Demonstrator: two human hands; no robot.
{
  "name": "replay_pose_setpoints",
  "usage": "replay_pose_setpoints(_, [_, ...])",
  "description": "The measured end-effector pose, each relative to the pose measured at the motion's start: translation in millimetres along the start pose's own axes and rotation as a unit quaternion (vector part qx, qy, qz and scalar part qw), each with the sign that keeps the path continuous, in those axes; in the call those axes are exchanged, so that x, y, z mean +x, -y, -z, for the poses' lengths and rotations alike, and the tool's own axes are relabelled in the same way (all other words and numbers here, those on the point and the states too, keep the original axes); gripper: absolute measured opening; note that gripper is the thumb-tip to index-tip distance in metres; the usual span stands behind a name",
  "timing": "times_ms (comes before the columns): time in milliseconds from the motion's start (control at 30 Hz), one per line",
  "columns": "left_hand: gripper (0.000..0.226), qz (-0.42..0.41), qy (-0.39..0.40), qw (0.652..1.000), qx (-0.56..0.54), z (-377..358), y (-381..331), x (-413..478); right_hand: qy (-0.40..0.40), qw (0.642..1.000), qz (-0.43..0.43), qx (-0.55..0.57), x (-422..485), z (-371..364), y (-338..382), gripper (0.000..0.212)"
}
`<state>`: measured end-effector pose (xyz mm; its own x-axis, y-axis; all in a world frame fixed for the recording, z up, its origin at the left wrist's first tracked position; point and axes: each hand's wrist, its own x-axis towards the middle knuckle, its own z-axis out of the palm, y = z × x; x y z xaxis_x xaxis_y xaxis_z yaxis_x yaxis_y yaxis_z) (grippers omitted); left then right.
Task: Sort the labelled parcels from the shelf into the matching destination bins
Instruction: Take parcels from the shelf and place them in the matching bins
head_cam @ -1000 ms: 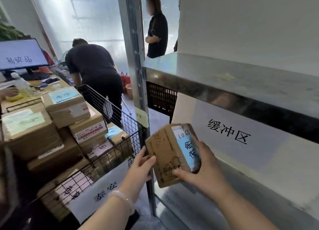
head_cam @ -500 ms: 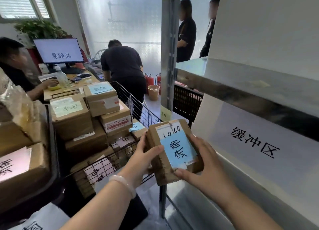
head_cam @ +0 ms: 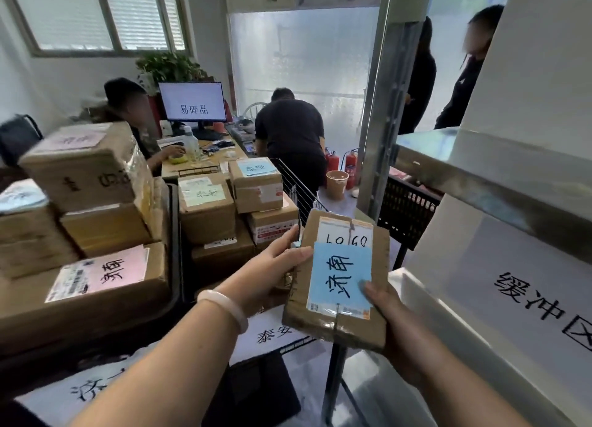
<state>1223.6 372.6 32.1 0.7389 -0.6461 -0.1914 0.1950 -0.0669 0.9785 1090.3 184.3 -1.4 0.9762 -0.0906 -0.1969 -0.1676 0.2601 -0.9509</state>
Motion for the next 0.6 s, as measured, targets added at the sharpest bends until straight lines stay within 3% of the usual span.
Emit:
replay_pose_setpoints(200, [0.114,-0.022,-0.063,0.997,-0.026,8,21,-32,-0.023,0.996,0.038,0.078,14,-28,0,0.076])
replay_pose_setpoints(333, [0.114,-0.046,-0.127,0.989,-0.068,3,30,-52,-0.034,0.993,0.047,0.100,25,-57,-1,0.075])
replay_pose_setpoints(600, [0.066,-0.087,-0.207,0.969,-0.103,59,11,-113,-0.011,0.997,0.075,0.019,51,-108,15,0.089])
